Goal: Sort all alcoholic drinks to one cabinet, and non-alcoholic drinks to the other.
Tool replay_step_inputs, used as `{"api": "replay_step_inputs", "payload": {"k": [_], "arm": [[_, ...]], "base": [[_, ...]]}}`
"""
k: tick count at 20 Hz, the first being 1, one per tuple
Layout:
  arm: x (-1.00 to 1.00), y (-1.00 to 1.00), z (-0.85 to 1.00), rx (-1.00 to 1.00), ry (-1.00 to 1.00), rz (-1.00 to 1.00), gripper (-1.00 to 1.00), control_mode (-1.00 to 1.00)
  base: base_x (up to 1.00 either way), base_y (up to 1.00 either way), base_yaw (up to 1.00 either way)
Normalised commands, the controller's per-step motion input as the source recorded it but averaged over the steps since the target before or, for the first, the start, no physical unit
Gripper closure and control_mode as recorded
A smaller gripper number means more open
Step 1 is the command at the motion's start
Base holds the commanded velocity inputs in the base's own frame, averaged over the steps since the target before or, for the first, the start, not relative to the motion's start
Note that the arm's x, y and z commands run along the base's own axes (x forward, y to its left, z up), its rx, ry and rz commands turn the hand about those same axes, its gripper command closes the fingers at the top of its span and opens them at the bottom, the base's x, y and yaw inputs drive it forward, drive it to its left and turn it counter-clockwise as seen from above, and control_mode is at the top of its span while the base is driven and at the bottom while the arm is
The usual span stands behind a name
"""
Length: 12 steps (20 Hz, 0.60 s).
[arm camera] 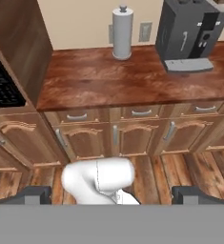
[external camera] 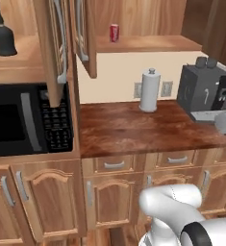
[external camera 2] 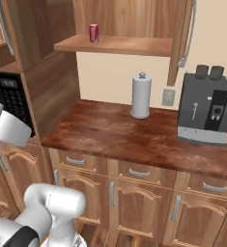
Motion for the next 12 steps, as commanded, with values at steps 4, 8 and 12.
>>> {"api": "replay_step_inputs", "payload": {"k": [4, 8, 12], "arm": [[0.00, 0.00, 0.00, 0.00, 0.00, 0.00, -1.00, 1.00], [0.00, 0.00, 0.00, 0.00, 0.00, 0.00, -1.00, 1.00], [0.00, 0.00, 0.00, 0.00, 0.00, 0.00, -1.00, 1.00]], "base": [[-0.87, 0.01, -0.02], [-0.29, 0.60, -0.04], [0.00, 1.00, -0.06]]}}
